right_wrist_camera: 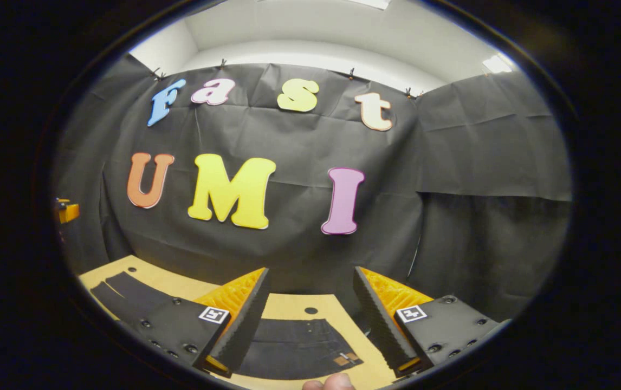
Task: Grasp the waist and the cuffs of the jeans and fold them to make the two legs overlap; first hold the waist and fold one-third of the jeans toward the cuffs, then hold the cuffs and fold the remaining one-third in the same direction to finish folding.
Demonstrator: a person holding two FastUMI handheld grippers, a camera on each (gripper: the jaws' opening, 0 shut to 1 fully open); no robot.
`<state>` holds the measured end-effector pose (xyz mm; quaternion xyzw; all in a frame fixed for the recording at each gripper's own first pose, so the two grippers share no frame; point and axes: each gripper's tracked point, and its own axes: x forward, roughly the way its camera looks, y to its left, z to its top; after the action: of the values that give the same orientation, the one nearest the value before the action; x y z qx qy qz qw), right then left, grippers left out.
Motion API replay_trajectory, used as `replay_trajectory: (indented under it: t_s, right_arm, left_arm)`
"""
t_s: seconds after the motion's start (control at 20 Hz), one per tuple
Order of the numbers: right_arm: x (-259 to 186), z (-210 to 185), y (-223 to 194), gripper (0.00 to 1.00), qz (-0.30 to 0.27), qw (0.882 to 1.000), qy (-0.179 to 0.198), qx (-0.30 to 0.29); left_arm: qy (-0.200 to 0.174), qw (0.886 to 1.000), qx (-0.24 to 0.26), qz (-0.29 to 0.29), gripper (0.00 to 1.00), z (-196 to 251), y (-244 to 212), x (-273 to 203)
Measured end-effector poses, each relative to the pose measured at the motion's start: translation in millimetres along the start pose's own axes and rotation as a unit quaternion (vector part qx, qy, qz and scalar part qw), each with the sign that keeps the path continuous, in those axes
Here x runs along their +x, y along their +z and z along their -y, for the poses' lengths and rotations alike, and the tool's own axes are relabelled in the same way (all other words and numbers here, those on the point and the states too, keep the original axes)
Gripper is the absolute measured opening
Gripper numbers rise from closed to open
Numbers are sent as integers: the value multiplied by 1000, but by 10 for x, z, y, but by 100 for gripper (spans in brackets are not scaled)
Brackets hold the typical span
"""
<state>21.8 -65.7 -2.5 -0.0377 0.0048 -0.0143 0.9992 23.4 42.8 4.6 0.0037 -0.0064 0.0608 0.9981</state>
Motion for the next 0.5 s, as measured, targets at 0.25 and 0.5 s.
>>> replay_trajectory:
  t_s: [0.25, 0.5]
  right_arm:
    - [195, 271, -265, 94, -27, 999, 18, 14]
    - [326, 334, -451, 95, -51, 998, 19, 22]
  left_arm:
    - [56, 998, 14, -16, 97, -165, -125, -89]
    - [73, 996, 4, -42, 97, -205, -260, -94]
